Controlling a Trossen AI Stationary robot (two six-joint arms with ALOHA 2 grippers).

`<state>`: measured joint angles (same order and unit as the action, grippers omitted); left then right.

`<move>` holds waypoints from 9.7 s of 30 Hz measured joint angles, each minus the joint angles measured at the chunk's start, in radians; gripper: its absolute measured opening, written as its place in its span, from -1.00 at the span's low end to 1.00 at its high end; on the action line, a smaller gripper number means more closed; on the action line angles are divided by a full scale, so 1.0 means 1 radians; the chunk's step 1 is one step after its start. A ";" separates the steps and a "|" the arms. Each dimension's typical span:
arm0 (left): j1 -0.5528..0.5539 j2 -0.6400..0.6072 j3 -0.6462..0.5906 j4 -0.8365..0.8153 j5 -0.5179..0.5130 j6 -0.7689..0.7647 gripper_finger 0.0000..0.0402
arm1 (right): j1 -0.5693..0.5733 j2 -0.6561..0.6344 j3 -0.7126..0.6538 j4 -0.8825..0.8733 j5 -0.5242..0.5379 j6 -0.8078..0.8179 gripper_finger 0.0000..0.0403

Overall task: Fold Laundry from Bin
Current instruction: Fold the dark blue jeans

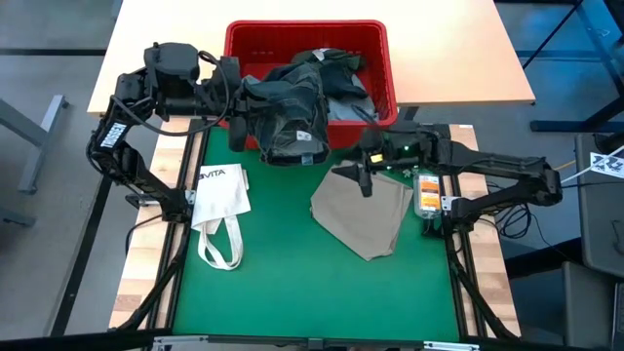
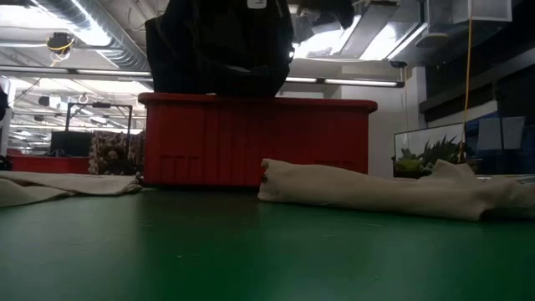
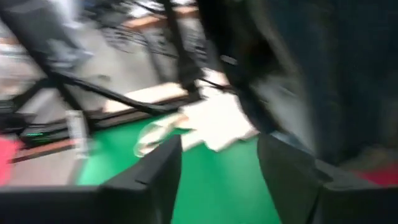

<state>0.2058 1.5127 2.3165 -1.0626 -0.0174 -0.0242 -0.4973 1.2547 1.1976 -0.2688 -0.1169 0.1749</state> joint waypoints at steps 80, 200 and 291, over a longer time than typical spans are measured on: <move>-0.526 0.580 -0.040 0.409 -0.073 -0.398 -0.91 | 0.000 -0.280 0.001 -1.242 0.492 -0.131 -0.90; -0.225 0.371 -0.030 -0.314 -0.122 0.087 -0.24 | 1.210 0.394 -0.481 -0.121 0.852 1.386 0.10; -0.429 -0.236 -1.055 -0.247 -0.626 -0.485 -0.24 | 1.106 -0.610 -0.308 -0.181 1.248 0.365 -0.82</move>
<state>-0.2227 1.2772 1.2614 -1.3093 -0.6429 -0.5087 0.6086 0.6451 0.8898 -0.4499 1.1312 0.5404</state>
